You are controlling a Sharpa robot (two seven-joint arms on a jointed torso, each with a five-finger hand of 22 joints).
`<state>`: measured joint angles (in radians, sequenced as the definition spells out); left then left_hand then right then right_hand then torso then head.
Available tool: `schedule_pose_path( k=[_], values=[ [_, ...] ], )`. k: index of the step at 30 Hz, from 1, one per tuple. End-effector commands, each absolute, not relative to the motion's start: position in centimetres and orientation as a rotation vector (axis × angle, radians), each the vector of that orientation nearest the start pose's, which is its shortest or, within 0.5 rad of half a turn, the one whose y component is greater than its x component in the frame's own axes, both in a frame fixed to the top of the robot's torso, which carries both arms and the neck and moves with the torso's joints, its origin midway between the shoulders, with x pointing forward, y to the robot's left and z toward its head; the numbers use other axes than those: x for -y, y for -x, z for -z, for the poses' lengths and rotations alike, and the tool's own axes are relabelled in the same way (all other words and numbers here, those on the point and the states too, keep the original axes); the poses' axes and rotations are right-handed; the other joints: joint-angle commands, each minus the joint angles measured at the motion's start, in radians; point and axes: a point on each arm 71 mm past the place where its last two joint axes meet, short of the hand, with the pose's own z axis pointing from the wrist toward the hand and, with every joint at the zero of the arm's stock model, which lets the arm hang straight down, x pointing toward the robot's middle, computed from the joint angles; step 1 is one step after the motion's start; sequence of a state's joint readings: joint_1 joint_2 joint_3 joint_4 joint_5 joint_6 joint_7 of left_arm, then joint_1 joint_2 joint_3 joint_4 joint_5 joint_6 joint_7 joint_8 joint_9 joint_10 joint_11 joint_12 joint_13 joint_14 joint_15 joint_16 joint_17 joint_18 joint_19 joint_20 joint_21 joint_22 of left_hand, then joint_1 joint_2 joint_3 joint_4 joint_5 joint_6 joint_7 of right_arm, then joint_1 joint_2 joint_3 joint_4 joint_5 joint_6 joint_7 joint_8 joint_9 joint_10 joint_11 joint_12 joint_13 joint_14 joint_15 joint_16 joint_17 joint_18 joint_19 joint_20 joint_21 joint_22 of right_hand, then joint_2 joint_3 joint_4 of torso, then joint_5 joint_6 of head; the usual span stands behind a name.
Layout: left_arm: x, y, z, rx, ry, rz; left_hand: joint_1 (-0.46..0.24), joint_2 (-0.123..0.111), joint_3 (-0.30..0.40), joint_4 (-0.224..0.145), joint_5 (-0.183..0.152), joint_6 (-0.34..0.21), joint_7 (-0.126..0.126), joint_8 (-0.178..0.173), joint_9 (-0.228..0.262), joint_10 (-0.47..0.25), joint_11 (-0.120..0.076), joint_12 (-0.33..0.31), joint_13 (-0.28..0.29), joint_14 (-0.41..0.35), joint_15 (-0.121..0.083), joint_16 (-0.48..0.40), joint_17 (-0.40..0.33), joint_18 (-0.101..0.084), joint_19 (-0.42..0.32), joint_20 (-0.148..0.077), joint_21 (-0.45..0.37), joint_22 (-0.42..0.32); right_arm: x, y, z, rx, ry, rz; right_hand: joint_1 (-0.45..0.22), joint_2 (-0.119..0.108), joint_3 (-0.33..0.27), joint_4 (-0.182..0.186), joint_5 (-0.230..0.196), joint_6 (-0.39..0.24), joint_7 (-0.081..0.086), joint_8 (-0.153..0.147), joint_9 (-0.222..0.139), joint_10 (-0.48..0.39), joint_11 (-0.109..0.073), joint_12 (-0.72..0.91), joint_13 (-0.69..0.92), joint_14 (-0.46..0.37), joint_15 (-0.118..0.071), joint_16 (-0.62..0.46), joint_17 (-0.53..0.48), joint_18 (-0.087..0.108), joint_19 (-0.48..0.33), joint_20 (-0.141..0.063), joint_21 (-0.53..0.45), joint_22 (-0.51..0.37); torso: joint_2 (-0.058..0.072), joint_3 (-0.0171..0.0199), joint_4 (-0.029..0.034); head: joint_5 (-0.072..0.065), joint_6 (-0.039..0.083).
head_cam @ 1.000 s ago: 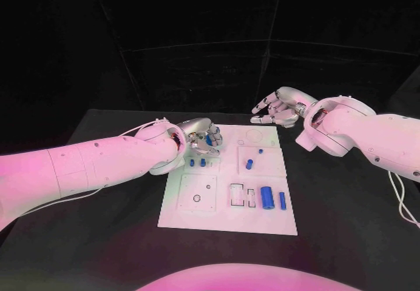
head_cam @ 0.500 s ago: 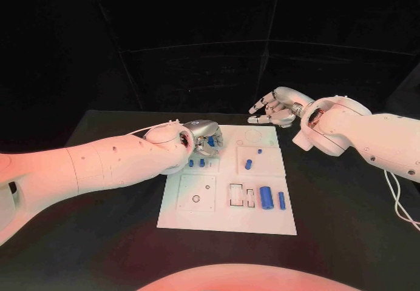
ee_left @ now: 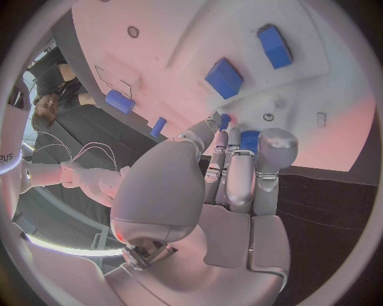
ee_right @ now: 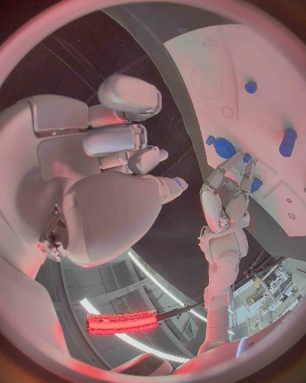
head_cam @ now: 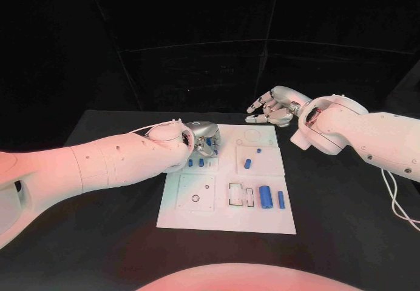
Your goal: Assemble the parts on the task board
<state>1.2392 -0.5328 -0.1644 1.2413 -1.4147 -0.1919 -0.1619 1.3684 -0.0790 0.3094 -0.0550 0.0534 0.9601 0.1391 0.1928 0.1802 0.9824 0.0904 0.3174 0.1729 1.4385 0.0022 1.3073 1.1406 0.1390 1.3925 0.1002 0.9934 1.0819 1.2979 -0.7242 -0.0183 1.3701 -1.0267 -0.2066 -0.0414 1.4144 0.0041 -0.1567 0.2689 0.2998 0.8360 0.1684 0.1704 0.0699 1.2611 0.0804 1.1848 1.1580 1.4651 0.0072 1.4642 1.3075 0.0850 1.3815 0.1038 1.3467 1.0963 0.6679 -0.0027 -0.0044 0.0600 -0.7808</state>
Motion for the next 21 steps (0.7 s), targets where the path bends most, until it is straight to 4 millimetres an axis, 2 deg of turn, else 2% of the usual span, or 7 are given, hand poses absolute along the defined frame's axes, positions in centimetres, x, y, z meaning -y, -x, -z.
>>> schedule_pose_path(
  k=[1, 4, 8, 15, 21],
  values=[
    [-12.28, -51.89, 23.45, -1.921, -0.274, 0.539, -0.013, -0.006, -0.002, 0.005, -0.003, 0.008, 0.002, -0.008, -0.004, 0.010, -0.003, -0.006, -0.005, 0.011, 0.000, 0.006, -0.003, -0.018, 0.011, 0.001, 0.010, 0.009, 18.21, -53.09, 14.27, -1.735, -0.154, -0.889, 0.000, 0.009, -0.007, 0.000, 0.006, -0.005, 0.001, 0.004, -0.001, -0.006, 0.000, -0.003, -0.001, 0.070, -0.008, -0.005, 0.113, 0.004, -0.005, -0.001, -0.006, 0.000, -0.001, -0.0003, 0.0015, -0.001, -0.001],
    [-12.26, -51.98, 23.55, -1.933, -0.269, 0.534, -0.024, -0.012, -0.009, 0.011, -0.004, 0.009, 0.003, -0.012, -0.008, 0.013, -0.003, -0.009, -0.010, 0.013, 0.000, 0.006, -0.007, -0.020, 0.016, 0.001, 0.020, 0.017, 18.15, -53.09, 14.28, -1.736, -0.153, -0.889, 0.000, 0.009, -0.007, 0.000, 0.006, -0.005, 0.001, 0.004, -0.001, -0.006, 0.000, -0.003, -0.001, 0.070, -0.008, -0.005, 0.113, 0.004, -0.005, -0.001, -0.006, 0.000, -0.001, -0.0013, 0.0027, -0.001, -0.001],
    [-12.28, -52.12, 23.60, -1.936, -0.265, 0.530, -0.025, -0.011, -0.009, 0.013, -0.004, 0.012, 0.002, -0.012, -0.009, 0.016, -0.004, -0.009, -0.012, 0.014, -0.001, 0.007, -0.007, -0.021, 0.018, 0.000, 0.026, 0.022, 18.08, -53.10, 14.28, -1.736, -0.152, -0.891, 0.001, 0.010, -0.007, 0.000, 0.006, -0.005, 0.001, 0.004, -0.001, -0.006, 0.000, -0.003, 0.000, 0.070, -0.008, -0.004, 0.114, 0.004, -0.005, -0.001, -0.005, 0.001, -0.001, -0.0008, 0.0019, 0.002, -0.002],
    [-12.23, -52.26, 23.57, -1.927, -0.274, 0.548, -0.005, 0.013, 0.013, 0.009, -0.004, 0.039, -0.006, -0.009, -0.013, 0.050, -0.013, -0.009, -0.021, 0.022, -0.008, 0.012, -0.007, -0.025, 0.029, -0.006, 0.049, 0.042, 18.01, -53.10, 14.28, -1.737, -0.151, -0.892, 0.001, 0.010, -0.007, 0.000, 0.006, -0.005, 0.001, 0.004, -0.001, -0.006, 0.000, -0.003, 0.000, 0.070, -0.008, -0.004, 0.114, 0.004, -0.005, -0.001, -0.005, 0.001, -0.001, -0.0005, 0.0011, 0.003, -0.002],
    [-12.02, -52.29, 23.50, -1.916, -0.284, 0.568, -0.002, 0.020, 0.030, 0.008, -0.004, 0.055, -0.010, -0.012, -0.019, 0.076, -0.019, -0.018, -0.031, 0.026, -0.014, 0.015, -0.009, -0.028, 0.035, -0.011, 0.065, 0.057, 17.98, -53.10, 14.28, -1.737, -0.150, -0.893, 0.001, 0.010, -0.007, 0.000, 0.006, -0.005, 0.001, 0.004, -0.001, -0.006, 0.000, -0.003, 0.000, 0.070, -0.008, -0.004, 0.114, 0.004, -0.005, -0.001, -0.005, 0.001, -0.001, -0.0009, 0.0015, 0.003, -0.003]
  ],
)
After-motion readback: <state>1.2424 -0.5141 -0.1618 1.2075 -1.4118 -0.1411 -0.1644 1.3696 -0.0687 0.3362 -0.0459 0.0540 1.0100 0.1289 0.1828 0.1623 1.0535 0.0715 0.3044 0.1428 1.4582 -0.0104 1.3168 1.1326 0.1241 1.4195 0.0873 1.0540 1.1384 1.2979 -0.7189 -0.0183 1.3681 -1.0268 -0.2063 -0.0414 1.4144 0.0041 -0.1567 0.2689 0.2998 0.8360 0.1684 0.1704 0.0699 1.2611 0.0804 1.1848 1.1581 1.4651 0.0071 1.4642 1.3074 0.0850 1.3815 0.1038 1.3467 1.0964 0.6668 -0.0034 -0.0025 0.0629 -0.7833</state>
